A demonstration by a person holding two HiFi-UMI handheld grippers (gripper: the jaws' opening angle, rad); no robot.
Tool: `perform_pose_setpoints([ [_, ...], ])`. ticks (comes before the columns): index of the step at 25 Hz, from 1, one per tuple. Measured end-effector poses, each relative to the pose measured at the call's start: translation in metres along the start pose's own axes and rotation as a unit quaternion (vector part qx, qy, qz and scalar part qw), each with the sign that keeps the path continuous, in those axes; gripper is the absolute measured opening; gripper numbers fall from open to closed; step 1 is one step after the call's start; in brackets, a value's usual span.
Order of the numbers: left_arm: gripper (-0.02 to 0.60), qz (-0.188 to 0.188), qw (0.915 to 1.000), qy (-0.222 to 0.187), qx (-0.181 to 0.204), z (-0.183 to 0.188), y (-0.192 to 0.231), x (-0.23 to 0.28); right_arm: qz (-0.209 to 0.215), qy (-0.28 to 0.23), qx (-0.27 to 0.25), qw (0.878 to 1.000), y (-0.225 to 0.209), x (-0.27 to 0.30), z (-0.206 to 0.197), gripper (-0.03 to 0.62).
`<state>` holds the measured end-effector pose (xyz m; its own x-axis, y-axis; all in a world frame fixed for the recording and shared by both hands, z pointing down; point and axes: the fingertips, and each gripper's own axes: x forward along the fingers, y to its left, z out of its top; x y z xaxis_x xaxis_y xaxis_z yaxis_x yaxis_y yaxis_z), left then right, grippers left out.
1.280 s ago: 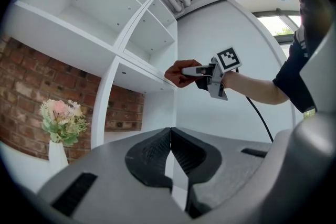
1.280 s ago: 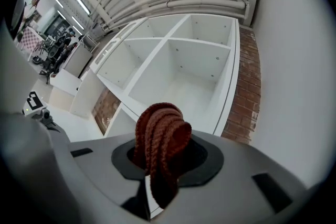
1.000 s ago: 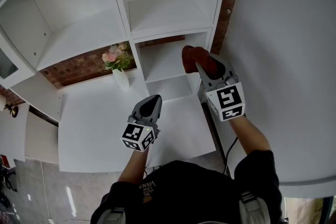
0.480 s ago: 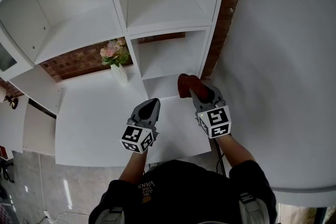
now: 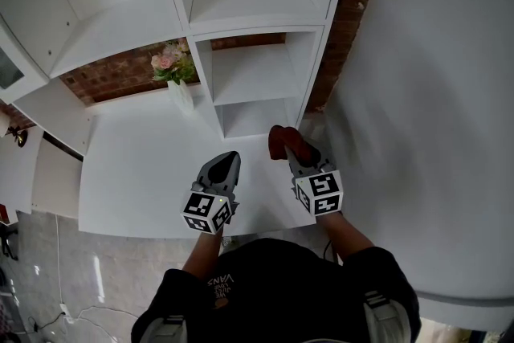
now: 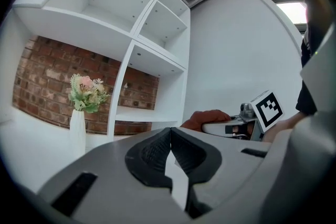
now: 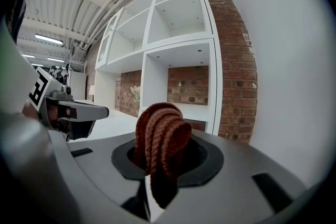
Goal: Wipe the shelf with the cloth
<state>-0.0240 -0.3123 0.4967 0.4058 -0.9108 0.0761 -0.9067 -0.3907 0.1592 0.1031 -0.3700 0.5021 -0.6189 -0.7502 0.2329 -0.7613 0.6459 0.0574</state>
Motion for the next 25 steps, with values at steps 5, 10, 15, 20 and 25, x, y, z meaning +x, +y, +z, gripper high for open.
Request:
perform_pose_setpoints([
  [5,0.008,0.016,0.9998,0.008,-0.009,-0.017,-0.007,-0.006,0.012,0.013,0.012,1.000,0.006,-0.008,-0.021,0.103],
  [10,0.008,0.027,0.9994,0.012,-0.016,-0.029,-0.015,-0.011,0.027,0.036,0.030,0.999,0.016,-0.019,-0.046,0.101],
  [15,0.008,0.036,0.9989,0.016,-0.023,-0.038,-0.023,-0.016,0.034,0.050,0.039,0.997,0.019,-0.029,-0.062,0.101],
  [20,0.008,0.040,0.9987,0.022,-0.023,-0.046,-0.028,-0.022,0.040,0.058,0.043,0.997,0.023,-0.036,-0.071,0.100],
  [25,0.008,0.044,0.9985,0.025,-0.019,-0.048,-0.031,-0.028,0.047,0.062,0.044,0.996,0.029,-0.042,-0.076,0.097],
])
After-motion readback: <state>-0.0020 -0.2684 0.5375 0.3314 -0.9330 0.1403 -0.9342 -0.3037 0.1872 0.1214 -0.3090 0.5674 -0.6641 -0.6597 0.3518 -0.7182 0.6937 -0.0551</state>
